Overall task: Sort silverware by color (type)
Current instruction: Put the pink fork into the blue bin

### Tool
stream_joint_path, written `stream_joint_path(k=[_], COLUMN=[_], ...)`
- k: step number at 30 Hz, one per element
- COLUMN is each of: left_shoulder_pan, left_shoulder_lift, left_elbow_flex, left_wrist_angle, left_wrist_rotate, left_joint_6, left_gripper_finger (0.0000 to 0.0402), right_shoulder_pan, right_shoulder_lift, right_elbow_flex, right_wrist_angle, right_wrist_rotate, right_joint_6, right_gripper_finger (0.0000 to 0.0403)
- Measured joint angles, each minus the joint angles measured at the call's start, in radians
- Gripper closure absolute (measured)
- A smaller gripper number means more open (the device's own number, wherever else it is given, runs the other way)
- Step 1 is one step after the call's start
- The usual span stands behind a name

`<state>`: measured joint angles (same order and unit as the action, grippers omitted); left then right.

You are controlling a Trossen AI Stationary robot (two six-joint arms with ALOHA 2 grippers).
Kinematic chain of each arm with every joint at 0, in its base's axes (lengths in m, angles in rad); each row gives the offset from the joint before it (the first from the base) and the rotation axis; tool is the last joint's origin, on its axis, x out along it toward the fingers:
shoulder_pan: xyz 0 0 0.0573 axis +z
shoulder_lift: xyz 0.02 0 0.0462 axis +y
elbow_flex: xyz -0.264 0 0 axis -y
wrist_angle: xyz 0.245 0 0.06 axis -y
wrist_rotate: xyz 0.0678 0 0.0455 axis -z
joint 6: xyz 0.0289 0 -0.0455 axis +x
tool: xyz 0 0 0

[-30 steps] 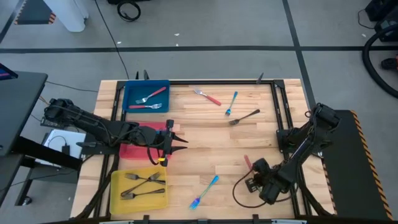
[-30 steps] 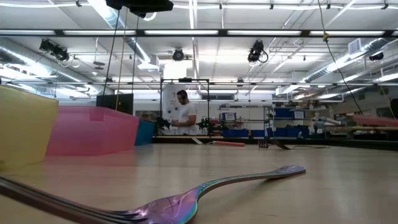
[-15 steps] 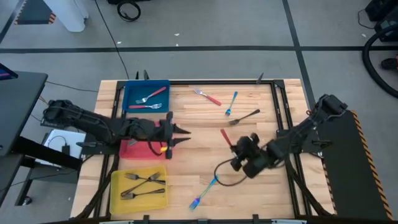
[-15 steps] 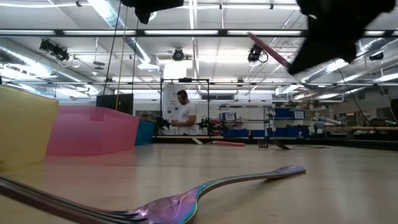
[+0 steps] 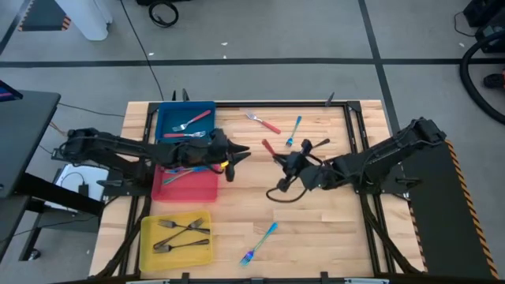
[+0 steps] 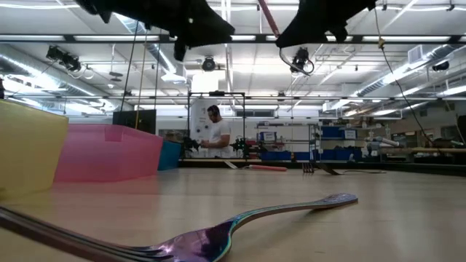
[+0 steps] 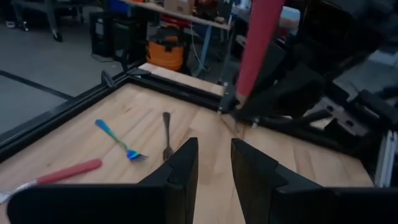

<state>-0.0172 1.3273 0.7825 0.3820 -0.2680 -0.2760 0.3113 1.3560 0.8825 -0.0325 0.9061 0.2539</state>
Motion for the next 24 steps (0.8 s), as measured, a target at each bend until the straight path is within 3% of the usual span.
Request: stream_joint_path(k=[4, 12, 24], left_shoulder_pan=[0.015, 0.019, 0.043], left_shoulder_lift=[0.072, 0.176, 0.248], left_elbow_flex=[0.000, 0.007, 0.055], left_wrist_angle=[0.124, 0.341, 0.351], left_wrist_rotate=[0.000, -0.001, -0.011], left_joint_6=[-0.009, -0.046, -0.055], left_gripper_finger=[0.0306, 0.0306, 0.0306], right_shoulder_pan=[-0.028, -0.060, -0.067], right_shoulder_lift=[0.000, 0.067, 0.166], right_elbow_flex=[0.000, 0.000, 0.000], right_wrist_angle=[0.001, 0.027, 0.125], right_wrist_rotate=[0.085, 0.101, 0.068], right_joint_6=[0.007, 0.029, 0.041], right_gripper_finger=[0.0381, 0.0381, 0.0381])
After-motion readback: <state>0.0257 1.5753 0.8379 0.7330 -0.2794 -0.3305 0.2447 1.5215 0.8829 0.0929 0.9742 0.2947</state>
